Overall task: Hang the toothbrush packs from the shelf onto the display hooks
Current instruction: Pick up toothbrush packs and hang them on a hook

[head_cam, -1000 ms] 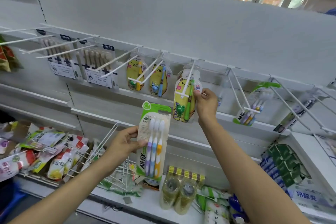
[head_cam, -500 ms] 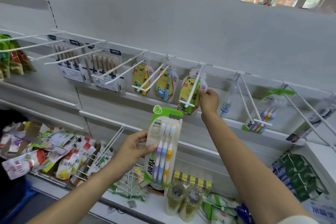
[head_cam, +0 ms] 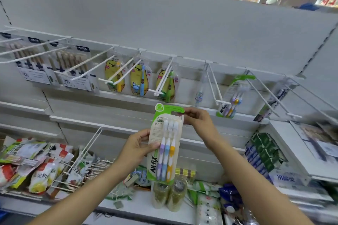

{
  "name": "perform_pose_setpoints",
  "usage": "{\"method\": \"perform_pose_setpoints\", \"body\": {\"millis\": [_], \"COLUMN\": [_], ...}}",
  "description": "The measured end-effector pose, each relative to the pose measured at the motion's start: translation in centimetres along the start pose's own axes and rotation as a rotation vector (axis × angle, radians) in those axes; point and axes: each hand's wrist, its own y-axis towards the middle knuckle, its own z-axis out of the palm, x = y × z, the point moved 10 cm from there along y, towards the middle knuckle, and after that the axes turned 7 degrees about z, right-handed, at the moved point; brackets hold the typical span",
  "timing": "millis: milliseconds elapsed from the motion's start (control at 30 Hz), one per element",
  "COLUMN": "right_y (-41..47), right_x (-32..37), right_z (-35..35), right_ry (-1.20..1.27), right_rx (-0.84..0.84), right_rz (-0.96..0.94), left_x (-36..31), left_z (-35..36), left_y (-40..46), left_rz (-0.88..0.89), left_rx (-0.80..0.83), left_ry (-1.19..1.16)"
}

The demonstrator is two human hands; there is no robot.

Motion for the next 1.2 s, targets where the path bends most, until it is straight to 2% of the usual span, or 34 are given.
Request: {"method": "perform_pose_setpoints", "body": {"millis": [167, 500, 733, 1000, 1200], "right_y": [-6.6, -13.4, -16.4, -15.6, -13.7], "right_x": [-0.7, -2.2, -1.1, -0.7, -0.7], "right_z": [-3.2, -13.0, -19.1, -22.0, -22.3], "right_ry": [0.046, 0.021, 0.127, 0.100, 0.093], "right_rx": [0.096, -0.191, -0.329, -0.355, -0.290], "right_rz": [-0.029, -0.095, -0.159, -0.185, -0.181], "left_x": [0.2, -1.0, 0.8, 1.2, 1.2], "left_z": [5.1, 17.3, 22.3, 24.5, 24.4], "left_y": [0.7, 0.0, -2.0, -0.7, 0.4], "left_rz": [0.006, 0.073, 0.011, 0.004, 0.035], "left_rx": [0.032, 0.224, 0.423, 0.343, 0.276], "left_ry": [-0.032, -0.043, 0.052, 0.035, 0.077]}}
